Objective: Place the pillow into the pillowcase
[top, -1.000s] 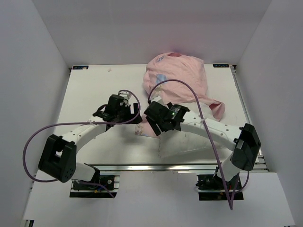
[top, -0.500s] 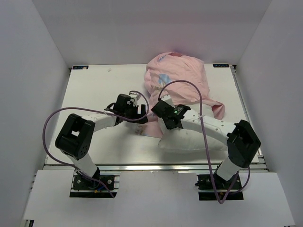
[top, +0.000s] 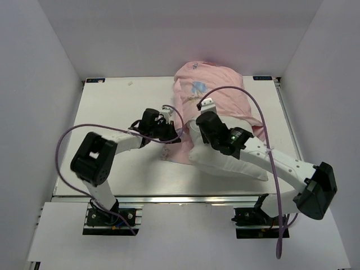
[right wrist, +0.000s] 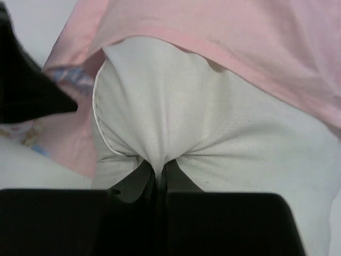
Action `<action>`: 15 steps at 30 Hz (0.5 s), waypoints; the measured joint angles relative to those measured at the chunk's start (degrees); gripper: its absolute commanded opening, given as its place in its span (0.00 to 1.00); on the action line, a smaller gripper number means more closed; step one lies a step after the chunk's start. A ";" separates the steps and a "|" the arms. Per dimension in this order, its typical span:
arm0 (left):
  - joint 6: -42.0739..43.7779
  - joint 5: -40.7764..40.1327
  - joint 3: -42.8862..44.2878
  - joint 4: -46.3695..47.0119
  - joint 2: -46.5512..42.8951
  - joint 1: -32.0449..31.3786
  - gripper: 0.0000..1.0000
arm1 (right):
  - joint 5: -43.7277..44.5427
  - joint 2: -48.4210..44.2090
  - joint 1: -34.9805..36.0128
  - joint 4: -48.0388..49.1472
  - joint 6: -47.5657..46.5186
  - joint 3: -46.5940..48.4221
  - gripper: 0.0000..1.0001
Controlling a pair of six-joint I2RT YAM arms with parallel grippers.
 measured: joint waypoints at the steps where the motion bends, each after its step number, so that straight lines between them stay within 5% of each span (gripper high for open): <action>1: -0.96 0.04 -1.05 -0.04 -2.91 -0.24 0.00 | 0.57 -1.29 -0.04 3.28 -1.99 -1.01 0.00; 4: -3.74 -1.31 -2.95 -1.09 -14.93 -1.38 0.00 | 1.55 -5.62 -0.11 19.65 -10.86 -7.52 0.00; 8: -7.96 -4.26 -2.36 -2.58 -31.12 -3.89 0.00 | -1.25 -6.62 -0.17 52.92 -28.26 -18.60 0.00; 15: -13.81 -8.07 2.84 -13.51 -42.14 -4.04 0.00 | -4.37 11.82 0.09 87.62 -46.64 -13.97 0.00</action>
